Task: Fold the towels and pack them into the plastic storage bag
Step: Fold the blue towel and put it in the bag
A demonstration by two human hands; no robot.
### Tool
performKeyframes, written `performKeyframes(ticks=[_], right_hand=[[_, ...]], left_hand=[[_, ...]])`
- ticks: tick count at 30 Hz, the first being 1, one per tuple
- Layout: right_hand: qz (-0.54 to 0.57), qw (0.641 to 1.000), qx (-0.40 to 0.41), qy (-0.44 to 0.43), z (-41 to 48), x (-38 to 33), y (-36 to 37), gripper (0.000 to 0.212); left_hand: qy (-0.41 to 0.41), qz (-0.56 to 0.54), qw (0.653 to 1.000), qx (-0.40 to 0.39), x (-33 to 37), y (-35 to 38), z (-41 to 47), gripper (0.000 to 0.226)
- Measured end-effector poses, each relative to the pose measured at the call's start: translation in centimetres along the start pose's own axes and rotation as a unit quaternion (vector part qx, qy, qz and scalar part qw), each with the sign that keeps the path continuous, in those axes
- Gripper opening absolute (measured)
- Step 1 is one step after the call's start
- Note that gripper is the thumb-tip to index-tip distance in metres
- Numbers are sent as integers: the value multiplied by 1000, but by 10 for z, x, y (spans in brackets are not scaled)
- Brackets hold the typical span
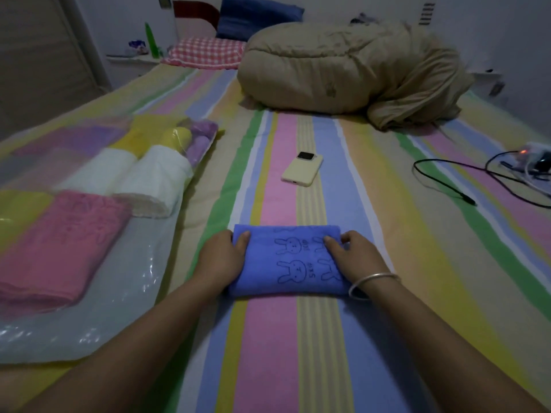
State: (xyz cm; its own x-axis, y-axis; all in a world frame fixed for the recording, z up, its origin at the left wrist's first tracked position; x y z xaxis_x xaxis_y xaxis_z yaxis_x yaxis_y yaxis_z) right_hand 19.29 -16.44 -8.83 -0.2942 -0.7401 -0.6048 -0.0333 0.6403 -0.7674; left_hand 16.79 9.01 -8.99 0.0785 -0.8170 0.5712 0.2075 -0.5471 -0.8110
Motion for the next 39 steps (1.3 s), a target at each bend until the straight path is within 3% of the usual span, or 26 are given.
performKeyframes(ticks=[3, 6, 9, 12, 17, 18, 20, 23, 26, 29, 31, 32, 35, 36, 39], right_hand=[[-36, 999, 19, 28, 0, 2, -4, 47], [-96, 991, 59, 68, -7, 7, -14, 70], [-124, 987, 20, 105, -11, 11, -11, 81], [-43, 995, -21, 88, -19, -1, -10, 49], [232, 969, -64, 53, -51, -17, -23, 24], [263, 960, -88, 46, -59, -22, -22, 16], [266, 956, -120, 16, -74, -35, -20, 25], [251, 951, -173, -49, -103, -64, -15, 28], [201, 946, -232, -105, -136, -95, 1, 28], [139, 931, -296, -163, -174, -130, 26, 25], [77, 920, -326, -202, -200, -153, 43, 21], [50, 913, -342, -215, -212, -163, 53, 21], [-3, 892, -379, -246, -243, -188, 84, 22], [-13, 887, -387, -250, -250, -195, 94, 23], [-35, 884, -382, -265, -266, -210, 121, 25]], left_hand=[[4, 82, 996, -28, 0, -1, 3, 46], [-18, 126, 991, -33, -5, -12, 4, 58], [-91, 27, 991, -89, -8, -14, 4, 78], [-154, -127, 971, -133, 0, -14, -7, 69], [-177, -403, 880, -178, 24, -30, -50, 41], [-164, -443, 863, -177, 29, -39, -62, 31], [-160, -517, 823, -174, 32, -61, -92, 23], [-163, -601, 763, -172, 13, -92, -136, 51], [-157, -708, 659, -199, -18, -122, -169, 86], [-147, -732, 601, -286, -46, -141, -197, 95], [-134, -718, 599, -328, -61, -146, -210, 93], [-130, -690, 625, -341, -69, -147, -216, 92], [-147, -529, 784, -290, -99, -158, -234, 75], [-149, -508, 806, -264, -108, -163, -239, 65], [-127, -485, 831, -240, -126, -174, -255, 50]])
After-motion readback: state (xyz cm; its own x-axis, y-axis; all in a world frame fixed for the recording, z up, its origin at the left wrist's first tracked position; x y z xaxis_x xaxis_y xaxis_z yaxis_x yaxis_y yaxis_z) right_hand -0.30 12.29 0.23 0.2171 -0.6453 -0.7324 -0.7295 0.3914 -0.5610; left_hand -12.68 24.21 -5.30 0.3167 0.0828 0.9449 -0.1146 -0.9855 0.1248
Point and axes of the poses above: each hand's wrist, its own z-axis towards the middle knuckle, its own y-axis out of the palm, x = y × z, the point moved 7 cm from there along z, towards the middle knuckle, and after that the axes turned 10 degrees about y, right-handed, at the moved point
